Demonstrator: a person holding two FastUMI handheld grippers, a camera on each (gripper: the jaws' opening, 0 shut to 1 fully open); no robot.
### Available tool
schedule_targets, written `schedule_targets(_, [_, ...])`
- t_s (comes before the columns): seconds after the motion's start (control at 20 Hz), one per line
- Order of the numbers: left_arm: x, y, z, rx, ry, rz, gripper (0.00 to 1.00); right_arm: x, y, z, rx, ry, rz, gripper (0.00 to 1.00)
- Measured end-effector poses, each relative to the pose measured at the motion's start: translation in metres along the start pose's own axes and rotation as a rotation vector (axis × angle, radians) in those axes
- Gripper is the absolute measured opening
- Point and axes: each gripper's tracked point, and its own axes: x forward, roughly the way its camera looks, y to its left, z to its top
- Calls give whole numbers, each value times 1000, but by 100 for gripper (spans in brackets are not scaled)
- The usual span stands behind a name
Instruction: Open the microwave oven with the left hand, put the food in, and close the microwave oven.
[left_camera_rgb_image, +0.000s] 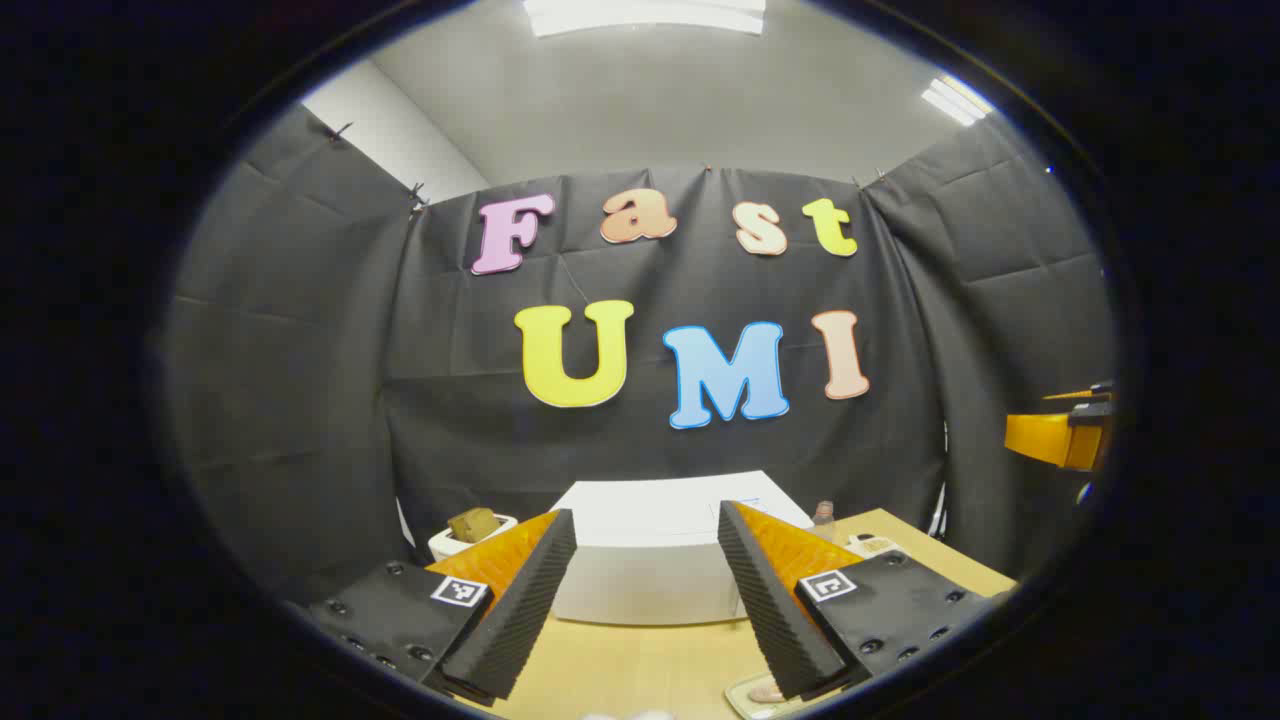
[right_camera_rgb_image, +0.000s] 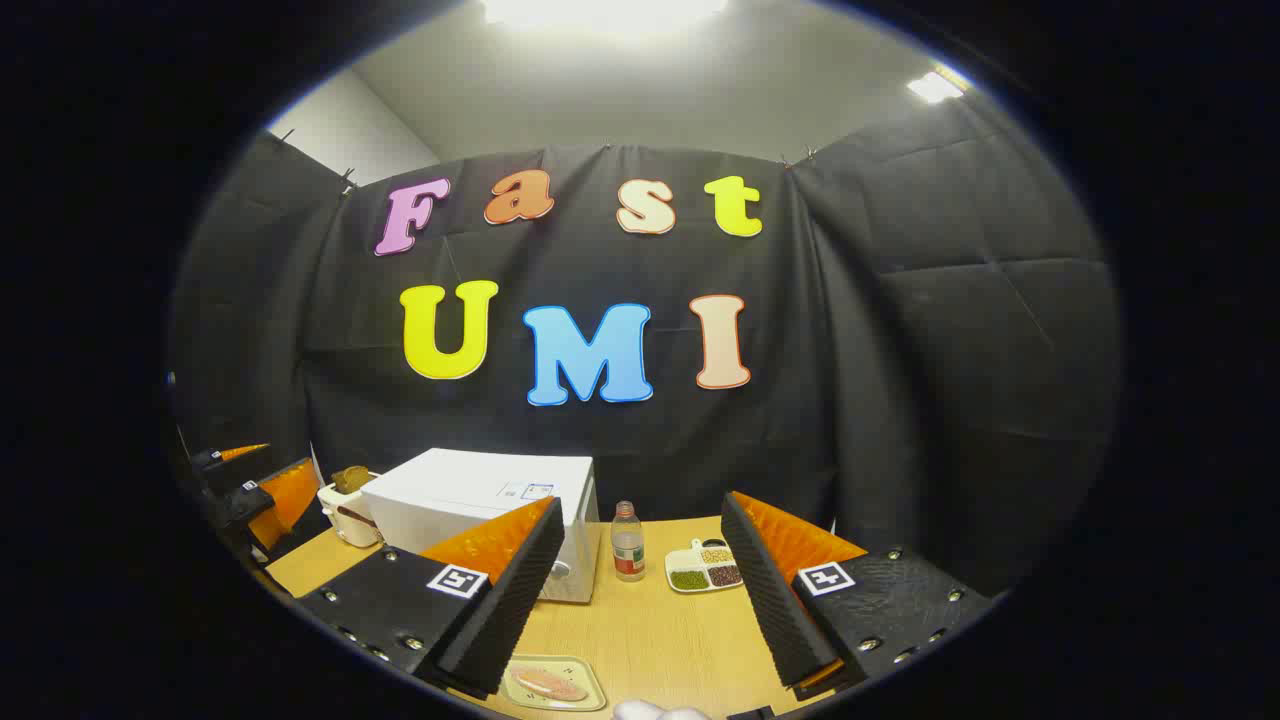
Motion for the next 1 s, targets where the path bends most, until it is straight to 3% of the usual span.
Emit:
schedule_targets(0.1, [5,1,-8,5,10,4,99,0,2,1,0,-2,0,97])
schedule_targets(0.2, [8,0,-13,-1,14,1,95,-1,1,2,-5,-8,-6,97])
schedule_targets(0.25, [9,-1,-15,-2,15,-1,99,-1,0,2,-4,-12,-10,97])
schedule_targets(0.4, [13,5,-21,24,19,26,95,2,3,1,-1,-6,1,97])
schedule_targets(0.7, [8,2,-22,24,15,38,99,2,5,-1,-4,0,29,97])
schedule_targets(1.0, [31,-32,-78,38,29,-3,99,2,-11,-3,12,11,8,97])
